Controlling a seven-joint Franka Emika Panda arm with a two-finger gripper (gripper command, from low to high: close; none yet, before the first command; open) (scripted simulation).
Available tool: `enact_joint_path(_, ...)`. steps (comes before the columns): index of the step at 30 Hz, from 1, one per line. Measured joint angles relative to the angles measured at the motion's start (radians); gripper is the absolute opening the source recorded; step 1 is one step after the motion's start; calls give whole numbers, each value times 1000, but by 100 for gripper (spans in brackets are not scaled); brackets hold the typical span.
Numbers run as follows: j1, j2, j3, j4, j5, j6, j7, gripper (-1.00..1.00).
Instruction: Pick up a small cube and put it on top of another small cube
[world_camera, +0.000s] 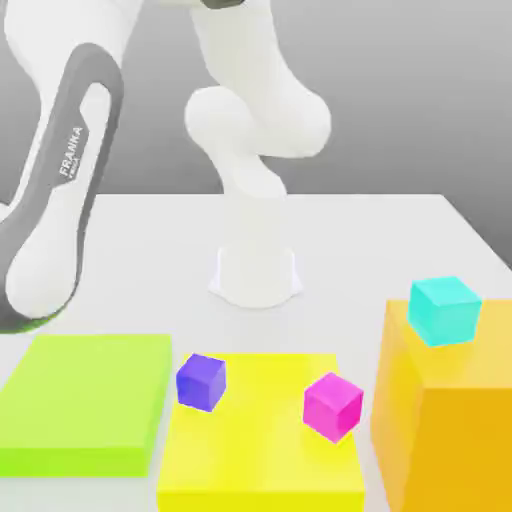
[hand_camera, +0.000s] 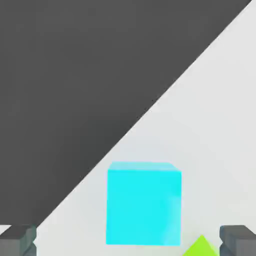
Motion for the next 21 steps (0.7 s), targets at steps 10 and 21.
enact_joint_path(10,-6,30,6,7,9,20,-6,-100)
enact_joint_path(21,194,-332,61,-202,58,-106,339,-100)
